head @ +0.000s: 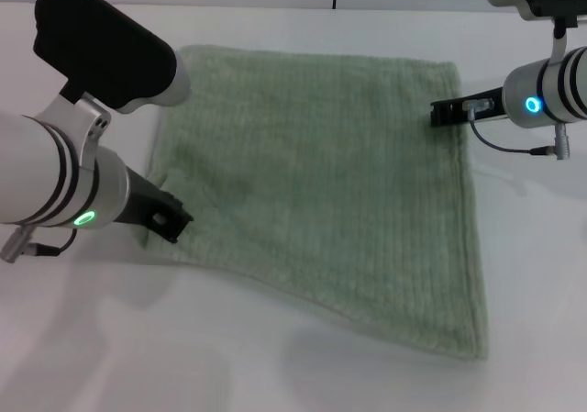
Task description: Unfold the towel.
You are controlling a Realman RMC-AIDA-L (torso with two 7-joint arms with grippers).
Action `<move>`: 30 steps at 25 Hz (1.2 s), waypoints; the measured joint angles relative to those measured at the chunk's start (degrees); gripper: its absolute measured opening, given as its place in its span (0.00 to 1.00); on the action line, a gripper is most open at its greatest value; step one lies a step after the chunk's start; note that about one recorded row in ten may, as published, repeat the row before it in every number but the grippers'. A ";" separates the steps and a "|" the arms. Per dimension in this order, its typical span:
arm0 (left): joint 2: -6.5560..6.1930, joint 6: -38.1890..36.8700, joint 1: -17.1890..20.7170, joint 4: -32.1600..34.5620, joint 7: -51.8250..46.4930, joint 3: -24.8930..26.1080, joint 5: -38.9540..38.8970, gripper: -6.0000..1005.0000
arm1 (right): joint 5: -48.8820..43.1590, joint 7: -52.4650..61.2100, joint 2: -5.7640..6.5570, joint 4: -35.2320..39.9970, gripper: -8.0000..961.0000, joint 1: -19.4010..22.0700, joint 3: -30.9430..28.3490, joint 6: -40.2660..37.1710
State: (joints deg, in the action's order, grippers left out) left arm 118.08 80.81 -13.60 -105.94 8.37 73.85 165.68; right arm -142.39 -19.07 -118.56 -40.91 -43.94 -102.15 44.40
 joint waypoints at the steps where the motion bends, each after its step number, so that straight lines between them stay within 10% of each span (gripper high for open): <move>1: -0.02 0.25 -0.01 0.14 -0.01 0.14 0.00 0.07 | 0.00 0.00 0.00 0.01 0.01 0.00 0.01 -0.01; 27: -0.04 5.28 -0.09 1.34 -3.21 0.66 -0.01 0.08 | 0.00 0.00 0.00 -0.59 0.01 0.00 -0.16 0.62; 30: -0.05 4.60 -0.11 1.23 -3.21 1.30 -0.01 0.25 | 0.00 -0.01 0.00 -1.41 0.01 0.09 -0.23 0.76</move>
State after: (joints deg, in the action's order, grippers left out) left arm 118.03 85.40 -13.71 -104.72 5.16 75.15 165.67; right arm -142.39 -19.08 -118.56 -42.32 -43.85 -102.37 45.15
